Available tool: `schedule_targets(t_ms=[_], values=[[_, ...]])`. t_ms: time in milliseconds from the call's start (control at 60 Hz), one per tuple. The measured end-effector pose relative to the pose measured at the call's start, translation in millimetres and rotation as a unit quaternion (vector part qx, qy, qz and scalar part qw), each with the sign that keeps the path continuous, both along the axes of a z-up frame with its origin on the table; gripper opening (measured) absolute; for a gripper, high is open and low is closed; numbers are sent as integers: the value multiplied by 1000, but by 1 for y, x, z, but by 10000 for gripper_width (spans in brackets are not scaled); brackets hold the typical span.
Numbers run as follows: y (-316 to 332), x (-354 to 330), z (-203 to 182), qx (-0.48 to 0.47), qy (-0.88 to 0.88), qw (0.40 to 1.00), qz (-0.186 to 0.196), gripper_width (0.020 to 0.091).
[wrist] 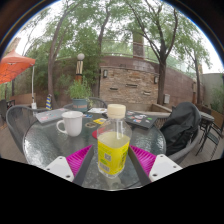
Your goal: Pour water
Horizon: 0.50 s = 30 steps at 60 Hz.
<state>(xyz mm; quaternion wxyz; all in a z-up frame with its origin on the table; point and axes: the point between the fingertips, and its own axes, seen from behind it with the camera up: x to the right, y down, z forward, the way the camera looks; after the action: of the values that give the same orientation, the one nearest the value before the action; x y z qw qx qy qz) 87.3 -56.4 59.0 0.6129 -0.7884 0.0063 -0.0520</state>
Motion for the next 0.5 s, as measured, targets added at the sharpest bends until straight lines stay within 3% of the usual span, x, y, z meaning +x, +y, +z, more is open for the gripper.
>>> schedule_targets(t_ms=[83, 117, 150, 433, 500], values=[[15, 1, 2, 17, 14, 1000, -7, 794], [19, -1, 3, 20, 17, 1000, -4, 720], [22, 1, 3, 21, 16, 1000, -8, 572], [28, 4, -2, 5, 43, 999, -21, 419], [30, 5, 1, -20, 43, 999, -20, 413]])
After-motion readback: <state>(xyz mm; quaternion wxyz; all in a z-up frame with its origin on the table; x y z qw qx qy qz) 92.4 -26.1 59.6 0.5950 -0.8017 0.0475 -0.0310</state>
